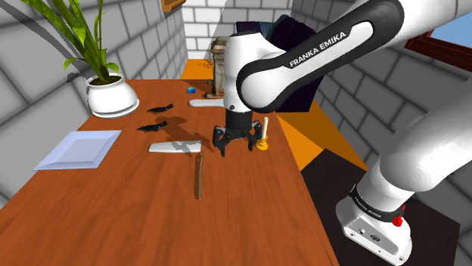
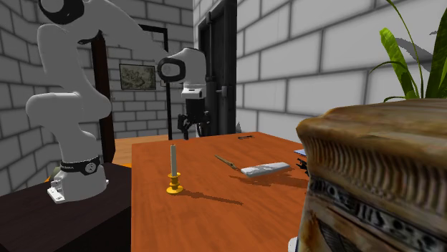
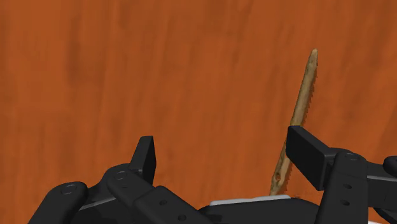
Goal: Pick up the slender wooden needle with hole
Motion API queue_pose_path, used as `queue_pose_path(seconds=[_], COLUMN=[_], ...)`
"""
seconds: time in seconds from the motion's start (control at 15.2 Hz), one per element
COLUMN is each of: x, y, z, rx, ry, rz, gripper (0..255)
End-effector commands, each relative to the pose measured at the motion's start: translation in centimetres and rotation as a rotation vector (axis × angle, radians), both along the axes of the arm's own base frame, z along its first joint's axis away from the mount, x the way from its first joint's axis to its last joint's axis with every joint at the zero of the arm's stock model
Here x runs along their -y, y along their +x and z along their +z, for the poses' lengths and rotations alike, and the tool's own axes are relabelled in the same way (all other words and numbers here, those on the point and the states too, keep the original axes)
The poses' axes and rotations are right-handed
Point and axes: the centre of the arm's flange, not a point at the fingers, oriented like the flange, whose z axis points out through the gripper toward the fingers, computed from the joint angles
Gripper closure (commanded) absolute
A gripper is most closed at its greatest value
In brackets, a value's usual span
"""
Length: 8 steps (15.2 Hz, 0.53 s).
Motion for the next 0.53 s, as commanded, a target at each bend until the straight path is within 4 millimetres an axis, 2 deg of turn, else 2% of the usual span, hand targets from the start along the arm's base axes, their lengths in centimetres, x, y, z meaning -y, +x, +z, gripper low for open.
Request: queue_pose_path(seconds=[0.0,0.46], x=[-1.8,-7.4], y=[1.1,5.9], z=[-1.4,-6.3], rx=[0.007,0.027], ry=[0.004,0.008], rz=[-0.040,-0.165], gripper=[0,0])
